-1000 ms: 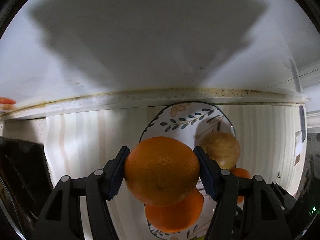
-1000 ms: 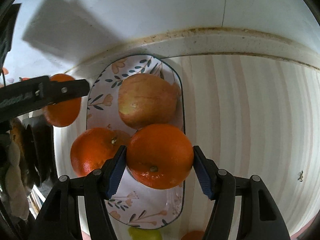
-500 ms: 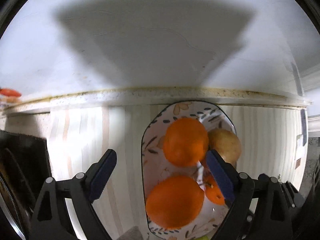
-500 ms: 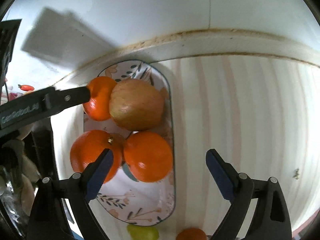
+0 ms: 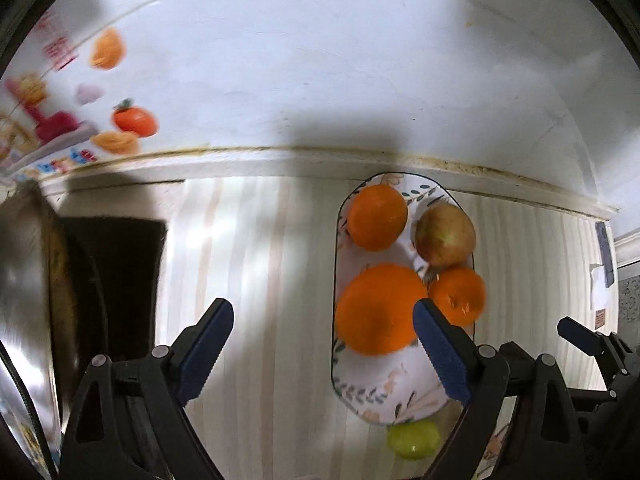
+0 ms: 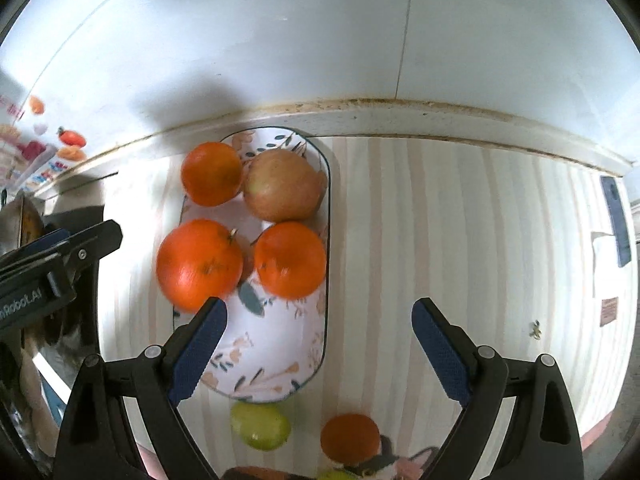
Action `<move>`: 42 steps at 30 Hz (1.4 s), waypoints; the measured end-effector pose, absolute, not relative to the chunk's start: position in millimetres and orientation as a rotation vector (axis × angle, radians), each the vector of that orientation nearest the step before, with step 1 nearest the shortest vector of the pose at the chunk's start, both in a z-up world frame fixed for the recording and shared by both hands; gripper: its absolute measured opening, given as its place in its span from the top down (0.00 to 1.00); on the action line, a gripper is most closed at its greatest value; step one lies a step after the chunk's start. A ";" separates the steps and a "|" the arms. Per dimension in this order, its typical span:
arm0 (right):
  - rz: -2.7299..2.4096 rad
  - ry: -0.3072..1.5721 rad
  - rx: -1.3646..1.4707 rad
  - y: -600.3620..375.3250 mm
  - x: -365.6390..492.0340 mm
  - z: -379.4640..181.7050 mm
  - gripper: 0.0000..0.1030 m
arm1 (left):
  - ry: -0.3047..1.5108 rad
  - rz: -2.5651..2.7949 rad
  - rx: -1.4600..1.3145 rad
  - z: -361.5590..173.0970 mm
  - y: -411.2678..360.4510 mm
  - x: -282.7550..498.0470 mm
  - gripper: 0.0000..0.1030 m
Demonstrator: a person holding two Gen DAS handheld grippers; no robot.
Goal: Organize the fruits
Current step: 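Move both tools back toward the remaining fruit on the mat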
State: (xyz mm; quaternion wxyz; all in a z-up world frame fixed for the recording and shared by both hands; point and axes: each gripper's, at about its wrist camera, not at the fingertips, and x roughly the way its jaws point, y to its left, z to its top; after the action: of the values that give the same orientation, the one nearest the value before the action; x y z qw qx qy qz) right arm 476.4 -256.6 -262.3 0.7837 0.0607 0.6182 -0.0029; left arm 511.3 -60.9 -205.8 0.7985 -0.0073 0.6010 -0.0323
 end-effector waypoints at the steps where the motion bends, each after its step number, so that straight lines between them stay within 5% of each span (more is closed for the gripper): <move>1: -0.004 1.326 0.131 -255.2 470.0 -257.6 0.07 | 1.270 -0.063 -0.021 -199.4 -57.1 500.5 0.11; 27: -0.026 1.072 0.076 -228.6 321.6 -134.6 0.07 | 1.028 -0.106 -0.005 -97.5 -44.9 357.8 0.11; 39: -0.001 1.074 0.177 -239.9 296.9 -134.8 0.07 | 1.046 -0.126 -0.027 -102.9 -48.9 339.1 0.11; 42: -0.016 1.123 0.239 -258.5 301.7 -154.6 0.04 | 1.085 -0.123 -0.016 -122.3 -55.0 345.0 0.04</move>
State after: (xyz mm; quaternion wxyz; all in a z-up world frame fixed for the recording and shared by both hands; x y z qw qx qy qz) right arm 301.7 -258.5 -154.6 0.8397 0.1128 0.5311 -0.0074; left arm 345.0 -55.0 -122.3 0.8545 -0.0075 0.5160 -0.0587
